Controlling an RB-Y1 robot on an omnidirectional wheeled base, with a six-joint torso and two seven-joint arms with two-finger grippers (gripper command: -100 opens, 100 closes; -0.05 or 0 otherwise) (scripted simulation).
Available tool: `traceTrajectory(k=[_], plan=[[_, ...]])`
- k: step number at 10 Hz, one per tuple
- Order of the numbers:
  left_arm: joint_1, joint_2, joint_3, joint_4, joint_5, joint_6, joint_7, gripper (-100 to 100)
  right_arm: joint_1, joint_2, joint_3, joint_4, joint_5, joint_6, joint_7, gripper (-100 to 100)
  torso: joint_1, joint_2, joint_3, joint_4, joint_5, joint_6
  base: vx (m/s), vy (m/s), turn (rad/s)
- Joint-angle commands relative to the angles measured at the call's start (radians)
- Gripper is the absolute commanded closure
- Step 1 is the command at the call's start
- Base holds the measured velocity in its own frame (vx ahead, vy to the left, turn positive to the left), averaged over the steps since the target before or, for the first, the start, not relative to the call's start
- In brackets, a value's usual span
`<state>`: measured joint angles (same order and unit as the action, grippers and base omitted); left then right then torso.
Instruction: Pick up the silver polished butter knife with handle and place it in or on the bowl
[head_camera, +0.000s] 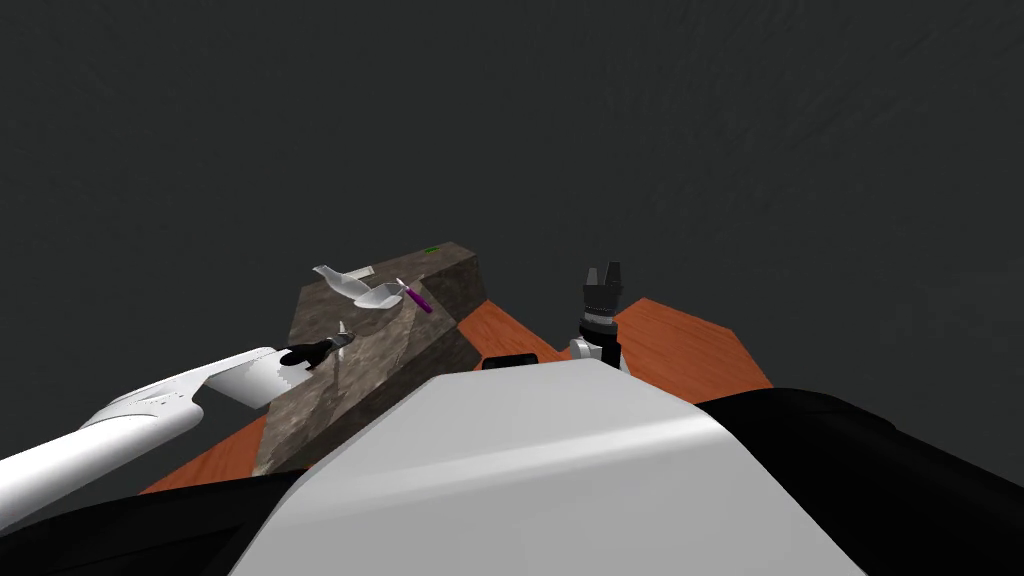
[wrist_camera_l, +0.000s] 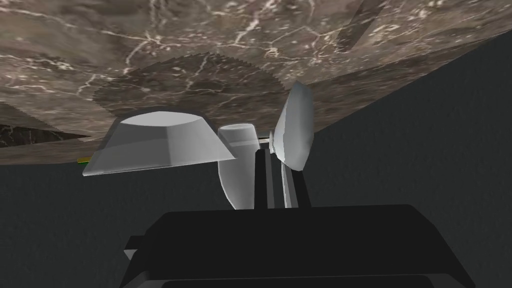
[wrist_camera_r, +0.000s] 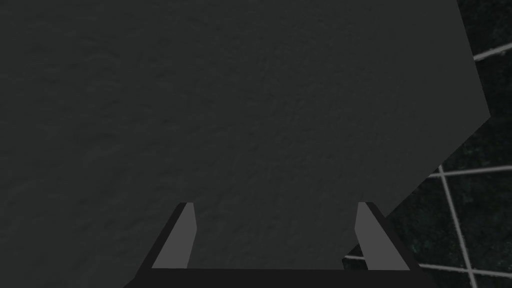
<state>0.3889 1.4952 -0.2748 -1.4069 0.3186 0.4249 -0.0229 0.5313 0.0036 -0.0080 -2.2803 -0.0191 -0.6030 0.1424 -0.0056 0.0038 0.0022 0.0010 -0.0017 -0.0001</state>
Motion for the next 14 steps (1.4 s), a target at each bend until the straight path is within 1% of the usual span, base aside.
traceTrajectory(k=[1, 4, 7, 10, 14], plan=[[0.016, 0.036, 0.001, 0.01, 0.035, 0.006, 0.017, 100, 0.0, 0.0, 0.0, 0.0, 0.0, 0.0, 0.0, 0, 0.0, 0.0, 0.0, 0.0, 0.0, 0.0, -0.025, -0.049, -0.233], [0.029, 0.09, 0.0, 0.02, 0.099, 0.033, 0.04, 100, 0.0, 0.0, 0.0, 0.0, 0.0, 0.0, 0.0, 0, 0.003, 0.0, 0.0, 0.0, 0.0, -0.001, -0.015, -0.019, -0.207], [0.038, 0.133, -0.001, 0.028, 0.162, 0.064, 0.057, 100, 0.0, 0.0, 0.0, 0.0, 0.0, 0.0, 0.0, 0, 0.007, 0.0, 0.0, 0.0, 0.001, -0.001, -0.012, 0.031, -0.23], [0.041, 0.162, -0.001, 0.034, 0.224, 0.099, 0.067, 100, 0.0, 0.0, 0.0, 0.0, 0.0, 0.0, 0.0, 0, 0.01, 0.0, 0.0, 0.001, 0.002, -0.002, -0.019, 0.077, -0.215], [0.038, 0.187, 0.001, 0.04, 0.301, 0.149, 0.072, 100, 0.0, 0.0, 0.0, 0.0, 0.0, 0.0, 0.0, 0, 0.014, 0.001, 0.001, 0.001, 0.004, -0.002, -0.034, 0.115, -0.207]])
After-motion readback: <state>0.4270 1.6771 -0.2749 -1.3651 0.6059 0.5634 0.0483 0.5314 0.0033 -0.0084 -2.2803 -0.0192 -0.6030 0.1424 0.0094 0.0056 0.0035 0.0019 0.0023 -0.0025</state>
